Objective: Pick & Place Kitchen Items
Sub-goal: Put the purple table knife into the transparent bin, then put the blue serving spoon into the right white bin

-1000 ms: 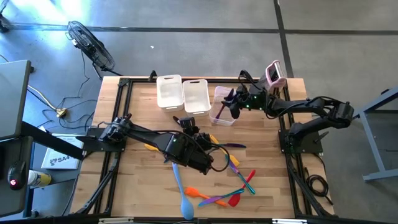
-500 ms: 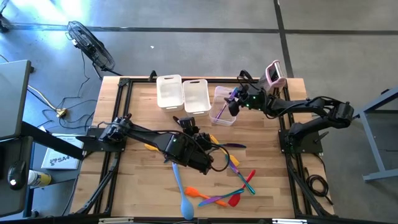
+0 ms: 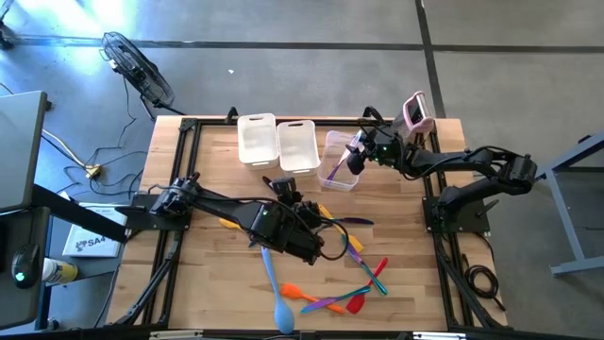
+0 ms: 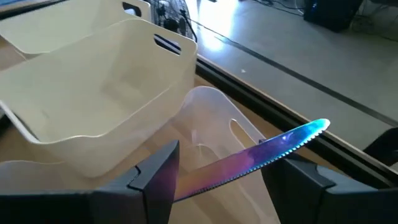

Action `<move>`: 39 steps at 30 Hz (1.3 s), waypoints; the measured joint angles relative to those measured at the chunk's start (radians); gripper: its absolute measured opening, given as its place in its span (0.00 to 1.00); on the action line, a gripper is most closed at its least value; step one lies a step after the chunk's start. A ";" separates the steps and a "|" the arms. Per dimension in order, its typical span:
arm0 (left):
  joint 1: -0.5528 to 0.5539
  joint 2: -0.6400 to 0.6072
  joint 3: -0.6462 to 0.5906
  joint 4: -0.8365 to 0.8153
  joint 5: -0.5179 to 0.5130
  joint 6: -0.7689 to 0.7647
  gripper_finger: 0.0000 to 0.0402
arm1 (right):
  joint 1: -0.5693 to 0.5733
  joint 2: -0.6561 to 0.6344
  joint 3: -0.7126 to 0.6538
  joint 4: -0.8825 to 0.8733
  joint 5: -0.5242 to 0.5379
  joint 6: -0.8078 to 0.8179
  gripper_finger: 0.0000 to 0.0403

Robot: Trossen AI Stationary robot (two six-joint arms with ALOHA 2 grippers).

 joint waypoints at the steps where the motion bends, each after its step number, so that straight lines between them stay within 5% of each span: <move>1: 0.000 0.000 0.000 0.000 0.000 0.000 0.38 | 0.000 0.000 0.000 0.000 0.000 -0.010 0.52; 19: 0.000 0.000 0.000 0.000 0.000 -0.008 0.38 | 0.000 0.000 0.001 -0.051 0.140 -0.177 0.52; 30: 0.000 0.000 0.000 0.000 0.000 -0.016 0.38 | 0.000 0.000 0.001 -0.024 0.150 -0.229 0.52; 39: 0.000 0.000 0.000 0.000 0.030 -0.014 0.38 | 0.042 -0.011 0.001 0.083 0.053 -0.195 0.52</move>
